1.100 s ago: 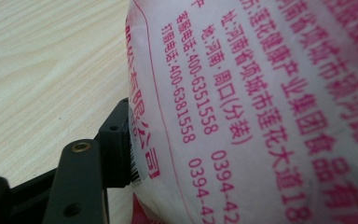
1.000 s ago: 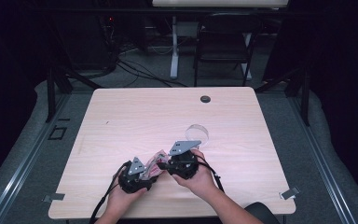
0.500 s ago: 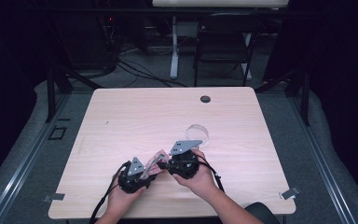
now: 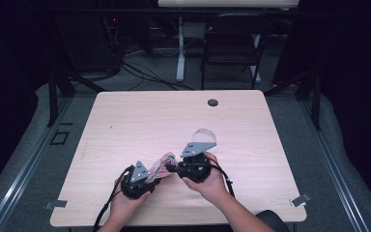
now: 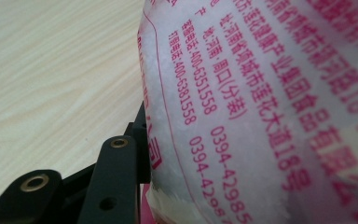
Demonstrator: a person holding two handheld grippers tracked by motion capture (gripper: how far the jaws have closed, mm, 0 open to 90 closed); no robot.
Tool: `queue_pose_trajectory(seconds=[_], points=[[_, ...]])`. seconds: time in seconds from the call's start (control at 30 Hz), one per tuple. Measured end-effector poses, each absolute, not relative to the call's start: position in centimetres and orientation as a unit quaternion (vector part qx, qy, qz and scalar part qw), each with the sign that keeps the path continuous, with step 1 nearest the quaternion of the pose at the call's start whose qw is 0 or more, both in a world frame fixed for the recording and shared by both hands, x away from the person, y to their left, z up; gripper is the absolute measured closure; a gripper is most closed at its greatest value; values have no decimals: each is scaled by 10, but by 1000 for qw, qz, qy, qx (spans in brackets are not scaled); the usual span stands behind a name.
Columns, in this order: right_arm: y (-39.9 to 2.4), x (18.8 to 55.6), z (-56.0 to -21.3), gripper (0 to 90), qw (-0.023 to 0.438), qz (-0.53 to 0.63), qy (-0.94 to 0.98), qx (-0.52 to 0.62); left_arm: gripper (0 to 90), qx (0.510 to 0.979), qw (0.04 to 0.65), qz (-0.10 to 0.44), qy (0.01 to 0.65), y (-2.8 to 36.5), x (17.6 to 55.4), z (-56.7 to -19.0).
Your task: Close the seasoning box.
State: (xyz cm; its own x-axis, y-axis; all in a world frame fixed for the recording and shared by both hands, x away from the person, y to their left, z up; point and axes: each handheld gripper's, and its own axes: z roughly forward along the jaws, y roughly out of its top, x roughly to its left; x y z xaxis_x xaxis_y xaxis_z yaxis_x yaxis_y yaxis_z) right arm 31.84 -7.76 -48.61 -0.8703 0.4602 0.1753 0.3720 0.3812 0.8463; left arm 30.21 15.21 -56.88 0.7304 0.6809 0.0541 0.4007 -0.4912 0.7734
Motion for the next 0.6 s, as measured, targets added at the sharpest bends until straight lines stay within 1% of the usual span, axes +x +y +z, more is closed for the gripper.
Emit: queue_pose_trajectory(seconds=[0.27,0.6], points=[[-84,320,-483,900,49,505,822,258,619,840,397,194,316,154,301,-561],[-90,321,-480,900,46,513,816,262,623,844,380,225,304,151,298,-552]])
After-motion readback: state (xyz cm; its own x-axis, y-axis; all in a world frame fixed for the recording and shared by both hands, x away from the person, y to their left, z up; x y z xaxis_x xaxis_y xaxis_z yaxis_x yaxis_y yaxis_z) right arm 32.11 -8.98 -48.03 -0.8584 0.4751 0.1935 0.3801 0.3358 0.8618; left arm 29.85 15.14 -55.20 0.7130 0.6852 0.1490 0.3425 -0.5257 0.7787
